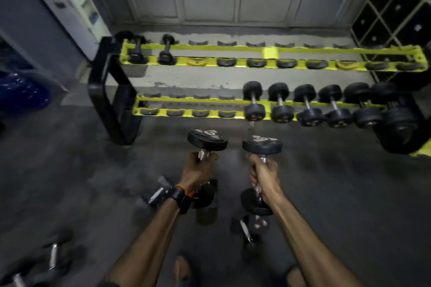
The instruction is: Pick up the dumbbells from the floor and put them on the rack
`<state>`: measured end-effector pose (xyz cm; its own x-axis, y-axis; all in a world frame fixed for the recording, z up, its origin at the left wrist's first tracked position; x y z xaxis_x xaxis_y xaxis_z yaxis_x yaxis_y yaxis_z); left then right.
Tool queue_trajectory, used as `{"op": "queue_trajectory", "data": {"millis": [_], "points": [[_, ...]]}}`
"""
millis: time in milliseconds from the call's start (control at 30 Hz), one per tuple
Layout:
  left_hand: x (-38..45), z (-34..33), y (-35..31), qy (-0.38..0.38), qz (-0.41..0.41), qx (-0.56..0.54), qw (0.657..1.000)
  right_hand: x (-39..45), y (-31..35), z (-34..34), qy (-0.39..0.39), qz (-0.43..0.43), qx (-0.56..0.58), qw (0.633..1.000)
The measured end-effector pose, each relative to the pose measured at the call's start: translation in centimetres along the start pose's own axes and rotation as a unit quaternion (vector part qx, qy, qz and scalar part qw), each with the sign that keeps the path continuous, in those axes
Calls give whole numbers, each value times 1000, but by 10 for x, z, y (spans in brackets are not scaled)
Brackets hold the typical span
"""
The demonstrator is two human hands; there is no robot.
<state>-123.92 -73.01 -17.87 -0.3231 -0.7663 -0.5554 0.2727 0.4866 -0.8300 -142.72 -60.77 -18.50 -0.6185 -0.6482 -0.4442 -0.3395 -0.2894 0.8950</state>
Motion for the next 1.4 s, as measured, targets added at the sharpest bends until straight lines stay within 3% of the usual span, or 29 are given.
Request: {"op": "queue_trajectory", "data": {"millis": [200,333,600,833,1133,1400], "points": [[25,185,-31,-89,9,-70,994,-13,19,-172,47,-4,-18,999],[61,244,-50,-107,11,-119,987,8,34,-248,63,-8,-19,998],[206,296,-123,-70,-51,-102,991,125,77,-368,52,73,-53,995],[323,337,-231,-53,-98,-52,992,244,132,-457,51,104,-38,993],[433,385,-308,-30,-41,-56,997,345,182,-534,67,74,-45,994],[613,408,-345,63,54,32,996,462,182,-600,-68,39,-149,986]]}}
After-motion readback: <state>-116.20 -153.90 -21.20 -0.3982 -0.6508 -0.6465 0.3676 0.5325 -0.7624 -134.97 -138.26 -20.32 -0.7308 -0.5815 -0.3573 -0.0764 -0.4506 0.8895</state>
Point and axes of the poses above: each hand's wrist, its own x-axis towards the middle knuckle, its own z-axis out of the back of the hand, y = z × x, the point moved 8 cm from there along x, towards the middle knuckle, and after that the axes turned 4 degrees about z, right-handed, at the moved point
